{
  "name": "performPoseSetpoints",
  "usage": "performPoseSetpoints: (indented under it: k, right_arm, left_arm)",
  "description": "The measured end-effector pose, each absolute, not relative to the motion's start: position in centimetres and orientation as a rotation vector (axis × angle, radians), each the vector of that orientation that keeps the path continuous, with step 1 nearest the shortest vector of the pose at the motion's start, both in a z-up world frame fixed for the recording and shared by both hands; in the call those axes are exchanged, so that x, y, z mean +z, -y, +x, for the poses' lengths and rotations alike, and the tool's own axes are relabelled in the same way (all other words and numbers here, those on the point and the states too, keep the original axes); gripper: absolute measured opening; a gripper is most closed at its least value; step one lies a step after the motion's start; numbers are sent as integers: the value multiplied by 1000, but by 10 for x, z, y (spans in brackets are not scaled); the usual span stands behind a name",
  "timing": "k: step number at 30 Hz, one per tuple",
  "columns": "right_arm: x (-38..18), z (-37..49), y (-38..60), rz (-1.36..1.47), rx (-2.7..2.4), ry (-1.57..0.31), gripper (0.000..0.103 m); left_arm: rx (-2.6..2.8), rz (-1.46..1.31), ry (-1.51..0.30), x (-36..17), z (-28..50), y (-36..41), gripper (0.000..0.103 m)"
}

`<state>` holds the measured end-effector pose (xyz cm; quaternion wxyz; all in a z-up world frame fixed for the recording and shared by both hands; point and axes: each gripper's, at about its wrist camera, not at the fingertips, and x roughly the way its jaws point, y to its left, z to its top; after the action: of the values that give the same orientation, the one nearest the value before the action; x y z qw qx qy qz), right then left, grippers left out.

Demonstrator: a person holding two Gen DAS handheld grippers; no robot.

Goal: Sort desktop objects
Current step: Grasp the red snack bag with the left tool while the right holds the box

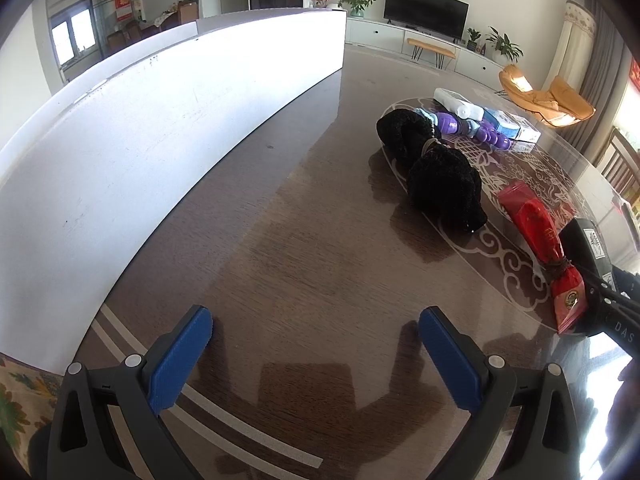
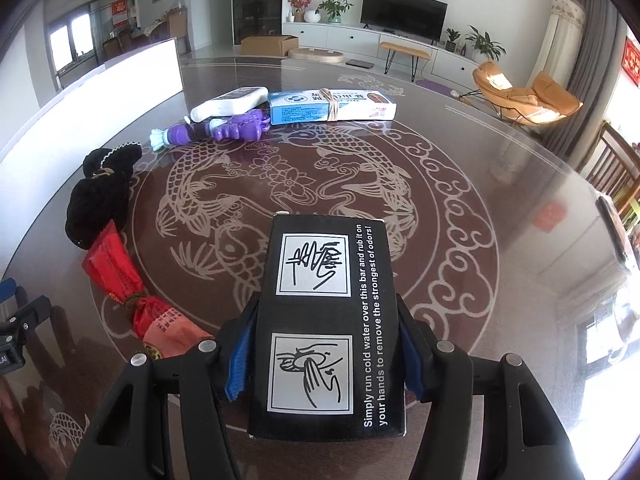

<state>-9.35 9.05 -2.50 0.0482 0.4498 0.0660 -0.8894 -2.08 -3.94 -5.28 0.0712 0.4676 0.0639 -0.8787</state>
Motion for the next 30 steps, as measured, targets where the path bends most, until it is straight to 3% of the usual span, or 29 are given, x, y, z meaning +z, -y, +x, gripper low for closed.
performPoseSetpoints:
  k: [8, 16, 22, 27, 30]
  right_arm:
    - [-29, -51, -53, 1300, -2592, -226, 60]
    - [-28, -18, -90, 1333, -2694, -187, 60]
    - [-27, 1, -118, 1326, -2725, -135, 60]
    - [-27, 2, -121, 1324, -2736, -94, 60]
    - [-27, 1, -123, 1330, -2747, -79, 60]
  left_arm:
    - [-2660, 1393, -287, -51, -19, 45, 103]
    - [-2875, 1540, -416, -45, -13, 21, 103]
    - [-2958, 1623, -225, -46, -28, -31, 103]
    - [-2888, 1641, -205, -48, -59, -70, 103]
    - [-2843, 1659, -14, -52, -71, -101, 103]
